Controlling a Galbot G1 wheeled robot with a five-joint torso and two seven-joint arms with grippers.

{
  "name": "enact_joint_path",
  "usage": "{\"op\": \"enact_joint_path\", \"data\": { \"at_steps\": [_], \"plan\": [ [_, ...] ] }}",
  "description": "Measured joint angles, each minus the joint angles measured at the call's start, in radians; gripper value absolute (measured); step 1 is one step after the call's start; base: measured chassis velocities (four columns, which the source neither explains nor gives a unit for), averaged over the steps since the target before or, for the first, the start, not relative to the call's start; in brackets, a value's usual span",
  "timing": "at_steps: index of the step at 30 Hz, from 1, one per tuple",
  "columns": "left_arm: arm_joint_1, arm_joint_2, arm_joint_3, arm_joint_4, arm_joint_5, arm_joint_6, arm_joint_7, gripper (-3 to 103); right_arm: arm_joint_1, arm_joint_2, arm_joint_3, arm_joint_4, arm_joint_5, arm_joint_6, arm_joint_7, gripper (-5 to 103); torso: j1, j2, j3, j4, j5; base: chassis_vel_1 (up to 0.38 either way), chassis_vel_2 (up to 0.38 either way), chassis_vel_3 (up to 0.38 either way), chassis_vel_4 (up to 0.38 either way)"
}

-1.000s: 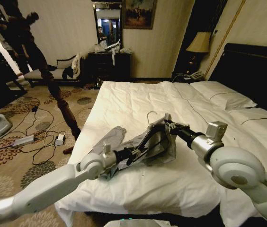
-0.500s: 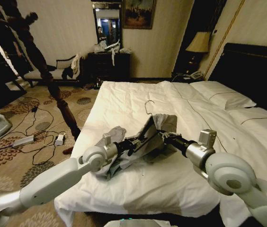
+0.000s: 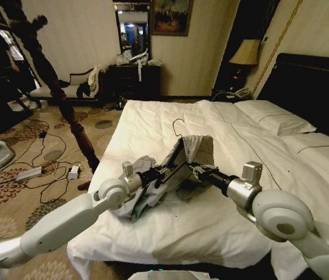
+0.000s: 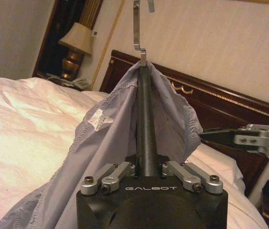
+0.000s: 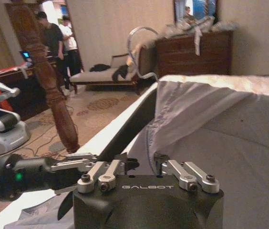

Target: Pick up the clothes from the bed and hang them on the clothes hanger.

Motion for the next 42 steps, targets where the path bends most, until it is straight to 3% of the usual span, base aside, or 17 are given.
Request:
{"op": "enact_joint_path", "data": {
  "at_steps": [3,6,8,9,13,14,17,18,19,22,23,24,26,29,34,41,42],
  "plan": [
    [0.005,-0.01,-0.007,0.003,0.001,0.0,-0.003,18,0.0,-0.01,0.009,0.0,-0.017,0.017,-0.015,38,0.0,0.0,0.0,0.0001,-0.0003,0.0,0.0,0.0,0.0],
    [0.01,-0.013,-0.017,0.003,-0.001,-0.001,-0.009,18,0.019,-0.014,0.035,0.0,-0.004,0.083,-0.021,50,0.0,0.0,0.0,-0.0002,-0.0002,0.0,0.0,0.0,0.0],
    [0.019,-0.003,-0.031,0.004,-0.012,-0.001,-0.013,18,0.028,0.003,0.077,0.0,0.066,0.164,-0.054,61,0.0,0.0,0.0,0.0002,-0.0002,0.0,0.0,0.0,0.0],
    [0.019,-0.003,-0.031,0.004,-0.012,-0.001,-0.013,18,0.028,0.003,0.077,0.0,0.066,0.164,-0.054,61,0.0,0.0,0.0,0.0002,-0.0002,0.0,0.0,0.0,0.0],
    [0.021,0.001,-0.05,0.026,-0.022,-0.003,-0.014,18,0.007,0.017,0.123,0.0,0.039,0.243,-0.149,77,0.0,0.0,0.0,-0.0001,-0.0002,0.0,0.0,0.0,0.0],
    [0.021,0.001,-0.05,0.026,-0.022,-0.003,-0.014,18,0.007,0.017,0.123,0.0,0.039,0.243,-0.149,77,0.0,0.0,0.0,-0.0001,-0.0002,0.0,0.0,0.0,0.0],
    [0.016,-0.002,-0.059,0.03,-0.03,-0.003,-0.014,18,0.004,0.017,0.141,0.0,-0.003,0.238,-0.112,93,0.0,0.0,0.0,-0.0001,-0.0002,0.0,0.0,0.0,0.0],
    [0.017,0.008,-0.066,0.015,-0.036,-0.003,-0.012,18,-0.006,0.006,0.144,-0.001,-0.139,0.197,-0.093,97,0.0,0.0,0.0,-0.0001,-0.0004,0.0,0.0,0.0,0.0],
    [0.017,0.008,-0.066,0.015,-0.036,-0.003,-0.012,18,-0.006,0.006,0.144,-0.001,-0.139,0.197,-0.093,97,0.0,0.0,0.0,-0.0001,-0.0004,0.0,0.0,0.0,0.0],
    [0.021,0.041,-0.066,-0.019,-0.038,-0.002,0.002,18,-0.033,-0.011,0.13,-0.084,-0.451,0.187,-0.137,100,0.0,0.0,0.0,-0.0001,-0.0004,0.0,0.0,0.0,0.0],
    [0.021,0.063,-0.06,-0.038,-0.036,-0.001,0.007,18,-0.043,-0.025,0.112,-0.148,-0.618,0.192,-0.168,100,0.0,0.0,0.0,0.0004,0.0001,0.0,0.0,0.0,0.0],
    [0.021,0.074,-0.054,-0.052,-0.033,0.001,0.01,18,-0.048,-0.034,0.094,-0.188,-0.719,0.196,-0.188,100,0.0,0.0,0.0,0.0003,-0.0002,0.0,0.0,0.0,0.0],
    [0.018,0.083,-0.048,-0.063,-0.031,0.002,0.013,18,-0.049,-0.037,0.083,-0.216,-0.776,0.204,-0.2,100,0.0,0.0,0.0,0.0002,-0.0004,0.0,0.0,0.0,0.0],
    [0.005,0.116,-0.029,-0.113,-0.026,0.005,0.026,18,-0.054,-0.038,0.05,-0.32,-1.027,0.252,-0.251,100,0.0,0.0,0.0,0.0,0.0,0.0,0.0,0.0,0.0],
    [-0.016,0.141,-0.002,-0.156,-0.02,0.01,0.032,18,-0.088,-0.061,0.043,-0.344,-1.175,0.296,-0.295,100,0.0,0.0,0.0,-0.0001,-0.0005,0.0,0.0,0.0,0.0],
    [-0.03,0.157,0.035,-0.195,-0.01,0.014,0.032,18,-0.098,-0.065,0.031,-0.336,-1.238,0.307,-0.308,103,0.0,0.0,0.0,0.0,-0.0002,0.0,0.0,0.0,0.0],
    [-0.027,0.161,0.045,-0.21,-0.01,0.016,0.032,18,-0.107,-0.071,0.03,-0.336,-1.253,0.318,-0.321,99,0.0,0.0,0.0,0.0001,-0.0003,0.0,0.0,0.0,0.0]
  ]
}}
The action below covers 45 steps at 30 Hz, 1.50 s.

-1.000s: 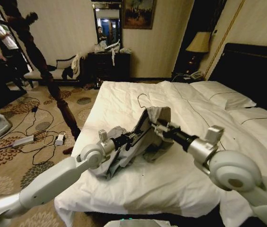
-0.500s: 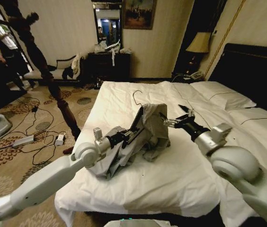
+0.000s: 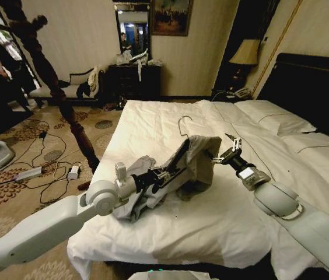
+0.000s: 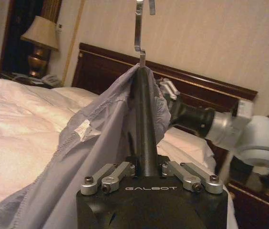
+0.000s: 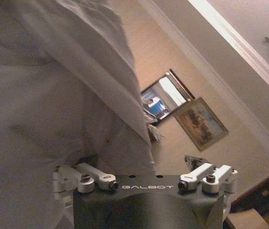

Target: Pick up the clothes from the bed and hang them on the clothes hanger.

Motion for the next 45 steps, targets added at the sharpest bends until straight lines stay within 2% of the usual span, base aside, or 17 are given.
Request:
{"op": "enact_joint_path", "data": {
  "at_steps": [3,6,9,10,11,14,15,16,18,21,23,33,38,39,40,42,45],
  "plan": [
    [0.001,0.001,0.009,-0.014,0.002,0.002,0.0,18,-0.009,-0.005,0.001,-0.004,-0.017,0.021,-0.015,94,0.0,0.0,0.0,-0.0001,0.0001,0.0,0.0,0.0,0.0],
    [0.005,-0.002,0.011,-0.038,-0.003,0.006,0.0,18,-0.021,-0.016,0.007,-0.009,-0.06,0.061,-0.048,79,0.0,0.0,0.0,0.0,0.0,0.0,0.0,0.0,0.0],
    [0.005,-0.003,0.008,-0.041,-0.006,0.008,0.0,18,-0.025,-0.02,0.007,-0.013,-0.079,0.076,-0.062,73,0.0,0.0,0.0,-0.0001,0.0001,0.0,0.0,0.0,0.0],
    [0.005,-0.001,0.007,-0.044,-0.009,0.008,0.0,18,-0.025,-0.022,0.007,-0.016,-0.089,0.083,-0.068,62,0.0,0.0,0.0,-0.0001,0.0,0.0,0.0,0.0,0.0],
    [0.004,0.002,0.007,-0.046,-0.013,0.008,0.0,18,-0.025,-0.023,0.007,-0.019,-0.093,0.088,-0.071,62,0.0,0.0,0.0,-0.0001,0.0,0.0,0.0,0.0,0.0],
    [0.004,0.007,0.007,-0.051,-0.014,0.009,0.002,18,-0.025,-0.025,0.006,-0.024,-0.098,0.095,-0.074,51,0.0,0.0,0.0,0.0,0.0001,0.0,0.0,0.0,0.0],
    [0.004,0.009,0.007,-0.051,-0.014,0.009,0.003,18,-0.026,-0.025,0.006,-0.024,-0.099,0.096,-0.075,51,0.0,0.0,0.0,0.0,0.0001,0.0,0.0,0.0,0.0],
    [0.008,0.012,0.004,-0.051,-0.014,0.009,0.006,18,-0.031,-0.026,0.008,-0.027,-0.104,0.104,-0.078,41,0.0,0.0,0.0,-0.0001,0.0001,0.0,0.0,0.0,0.0],
    [0.01,0.013,0.002,-0.051,-0.013,0.009,0.007,18,-0.034,-0.026,0.009,-0.028,-0.106,0.107,-0.079,41,0.0,0.0,0.0,-0.0001,0.0001,0.0,0.0,0.0,0.0],
    [0.014,0.014,-0.003,-0.048,-0.01,0.01,0.014,18,-0.045,-0.025,0.012,-0.031,-0.115,0.117,-0.08,25,0.0,0.0,0.0,-0.0001,0.0001,0.0,0.0,0.0,0.0],
    [0.014,0.013,-0.006,-0.046,-0.008,0.01,0.017,18,-0.047,-0.024,0.012,-0.031,-0.115,0.117,-0.08,20,0.0,0.0,0.0,-0.0001,0.0001,0.0,0.0,0.0,0.0],
    [0.035,0.008,-0.048,-0.024,0.008,0.01,0.024,18,-0.072,-0.014,0.021,-0.029,-0.109,0.117,-0.067,19,0.0,0.0,0.0,-0.0001,0.0,0.0,0.0,0.0,0.0],
    [0.074,0.011,-0.103,-0.024,0.014,0.013,0.003,16,-0.097,-0.012,0.027,-0.028,-0.111,0.115,-0.059,19,0.0,0.0,0.0,-0.0002,0.0001,0.0,0.0,0.0,0.0],
    [0.086,0.014,-0.118,-0.027,0.014,0.016,-0.003,14,-0.1,-0.012,0.028,-0.028,-0.111,0.116,-0.057,19,0.0,0.0,0.0,-0.0003,-0.0003,0.0,0.0,0.0,0.0],
    [0.098,0.018,-0.139,-0.028,0.014,0.017,-0.016,18,-0.103,-0.011,0.029,-0.028,-0.11,0.117,-0.053,19,0.0,0.0,0.0,-0.0001,0.0002,0.0,0.0,0.0,0.0],
    [0.11,0.022,-0.159,-0.027,0.014,0.018,-0.027,18,-0.103,-0.01,0.029,-0.027,-0.108,0.117,-0.05,19,0.0,0.0,0.0,-0.0001,0.0001,0.0,0.0,0.0,0.0],
    [0.165,0.045,-0.267,-0.028,0.01,0.019,-0.051,33,-0.099,-0.006,0.033,-0.033,-0.107,0.11,-0.035,19,0.0,0.0,0.0,-0.0001,0.0,0.0,0.0,0.0,0.0]
  ]
}}
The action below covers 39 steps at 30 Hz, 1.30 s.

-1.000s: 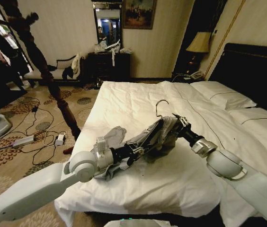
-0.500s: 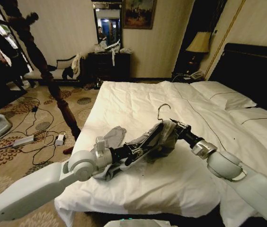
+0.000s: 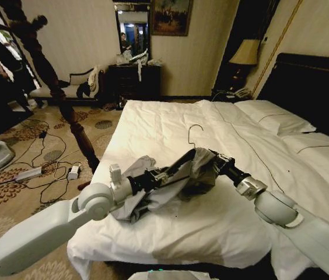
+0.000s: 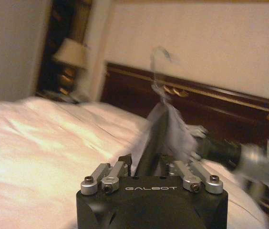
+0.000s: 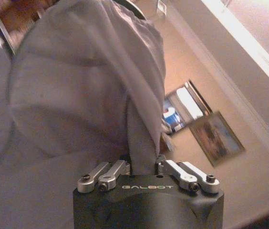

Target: Pick up the clothes from the bed and hang them on the clothes hanger.

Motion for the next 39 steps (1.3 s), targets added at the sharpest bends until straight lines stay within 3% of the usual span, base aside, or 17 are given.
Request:
{"op": "enact_joint_path", "data": {
  "at_steps": [3,4,6,8,9,13,15,16,17,24,25,27,29,32,34,39],
  "plan": [
    [0.037,0.015,-0.06,-0.002,-0.006,0.002,0.0,39,0.001,0.002,0.001,-0.001,0.001,-0.002,0.009,18,0.0,0.0,0.0,0.0001,0.0001,0.0,0.0,0.0,0.0],
    [0.072,0.031,-0.114,-0.002,-0.012,0.002,0.0,49,0.0,0.003,0.003,-0.005,0.001,-0.003,0.017,18,0.0,0.0,0.0,0.0001,0.0001,0.0,0.0,0.0,0.0],
    [0.095,0.044,-0.145,0.0,-0.017,0.0,0.0,49,-0.001,0.005,0.004,-0.005,0.002,-0.003,0.023,18,0.0,0.0,0.0,0.0003,0.0,0.0,0.0,0.0,0.0],
    [0.152,0.067,-0.21,0.017,-0.02,-0.008,-0.001,60,-0.004,0.01,0.004,-0.003,0.008,-0.008,0.034,18,0.0,0.0,0.0,0.0002,0.0002,0.0,0.0,0.0,0.0],
    [0.152,0.067,-0.21,0.017,-0.02,-0.008,-0.001,60,-0.004,0.01,0.004,-0.003,0.008,-0.008,0.034,18,0.0,0.0,0.0,0.0002,0.0002,0.0,0.0,0.0,0.0],
    [0.205,0.056,-0.242,0.075,-0.017,-0.017,-0.016,82,-0.006,0.012,0.004,0.003,0.011,-0.011,0.05,18,0.0,0.0,0.0,0.0002,0.0,0.0,0.0,0.0,0.0],
    [0.211,0.042,-0.238,0.108,-0.014,-0.016,-0.026,88,-0.006,0.012,0.005,0.003,0.012,-0.011,0.053,18,0.0,0.0,0.0,0.0002,0.0,0.0,0.0,0.0,0.0],
    [0.213,0.026,-0.228,0.141,-0.013,-0.009,-0.037,88,-0.006,0.012,0.005,0.003,0.013,-0.011,0.055,18,0.0,0.0,0.0,0.0002,0.0001,0.0,0.0,0.0,0.0],
    [0.208,-0.001,-0.205,0.186,-0.015,0.01,-0.055,97,-0.006,0.01,0.005,0.004,0.014,-0.009,0.058,18,0.0,0.0,0.0,0.0001,-0.0002,0.0,0.0,0.0,0.0],
    [0.118,-0.095,-0.091,0.315,-0.019,0.075,-0.082,100,-0.003,-0.002,0.002,0.026,0.037,-0.018,0.063,18,0.0,0.0,0.0,0.0003,0.0001,0.0,0.0,0.0,0.0],
    [0.067,-0.13,-0.032,0.363,-0.014,0.078,-0.079,100,-0.003,-0.007,0.001,0.032,0.042,-0.021,0.064,18,0.0,0.0,0.0,0.0001,0.0,0.0,0.0,0.0,0.0],
    [-0.012,-0.171,0.069,0.446,0.006,0.083,-0.053,100,-0.004,-0.014,0.001,0.038,0.048,-0.024,0.064,18,0.0,0.0,0.0,-0.0005,0.0002,0.0,0.0,0.0,0.0],
    [-0.033,-0.179,0.098,0.471,0.014,0.085,-0.042,100,-0.004,-0.016,0.001,0.04,0.053,-0.028,0.064,18,0.0,0.0,0.0,-0.0005,0.0001,0.0,0.0,0.0,0.0],
    [-0.126,-0.223,0.232,0.58,0.071,0.086,0.028,100,0.002,-0.023,0.001,0.044,0.071,-0.042,0.065,18,0.0,0.0,0.0,0.0,-0.0002,0.0,0.0,0.0,0.0],
    [-0.143,-0.231,0.256,0.594,0.084,0.085,0.044,103,0.007,-0.024,-0.001,0.044,0.074,-0.045,0.065,18,0.0,0.0,0.0,0.0,-0.0001,0.0,0.0,0.0,0.0],
    [-0.188,-0.244,0.331,0.634,0.158,0.054,0.096,93,0.015,-0.027,-0.004,0.039,0.084,-0.049,0.068,18,0.0,0.0,0.0,0.0003,0.0005,0.0,0.0,0.0,0.0]
  ]
}}
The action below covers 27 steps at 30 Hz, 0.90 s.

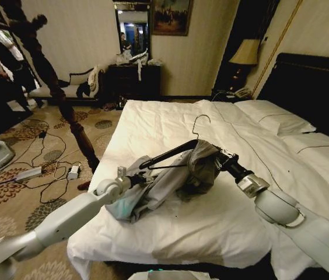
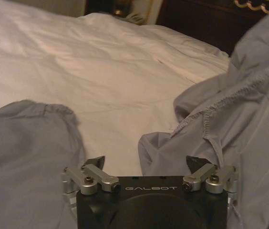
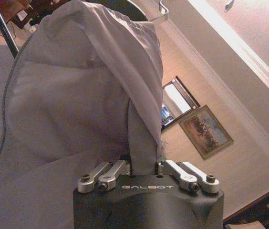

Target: Pick up the clothes from the bed and hang them on the clothes hanger.

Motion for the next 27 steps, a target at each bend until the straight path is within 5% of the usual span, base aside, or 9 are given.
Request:
{"op": "enact_joint_path", "data": {
  "at_steps": [13,14,19,23,27],
  "plan": [
    [-0.026,-0.053,0.048,0.046,0.028,-0.046,0.021,51,-0.018,-0.004,0.001,0.017,0.023,-0.014,0.013,18,0.0,0.0,0.0,-0.0003,-0.0003,0.0,0.0,0.0,0.0],
    [-0.022,-0.054,0.049,0.044,0.027,-0.046,0.021,40,-0.019,-0.004,0.003,0.018,0.023,-0.015,0.014,18,0.0,0.0,0.0,-0.0004,-0.0003,0.0,0.0,0.0,0.0],
    [-0.008,-0.049,0.048,0.035,0.028,-0.047,0.016,29,-0.024,-0.005,0.006,0.02,0.022,-0.015,0.014,18,0.0,0.0,0.0,-0.0002,-0.0004,0.0,0.0,0.0,0.0],
    [0.013,-0.035,0.02,0.024,0.027,-0.05,0.001,7,-0.031,0.001,0.006,0.021,0.012,-0.015,0.015,18,0.0,0.0,0.0,-0.0001,-0.0004,0.0,0.0,0.0,0.0],
    [0.029,-0.022,-0.013,0.006,0.013,-0.05,-0.012,1,-0.039,0.002,0.007,0.021,0.009,-0.013,0.016,18,0.0,0.0,0.0,-0.0002,-0.0004,0.0,0.0,0.0,0.0]
  ]
}}
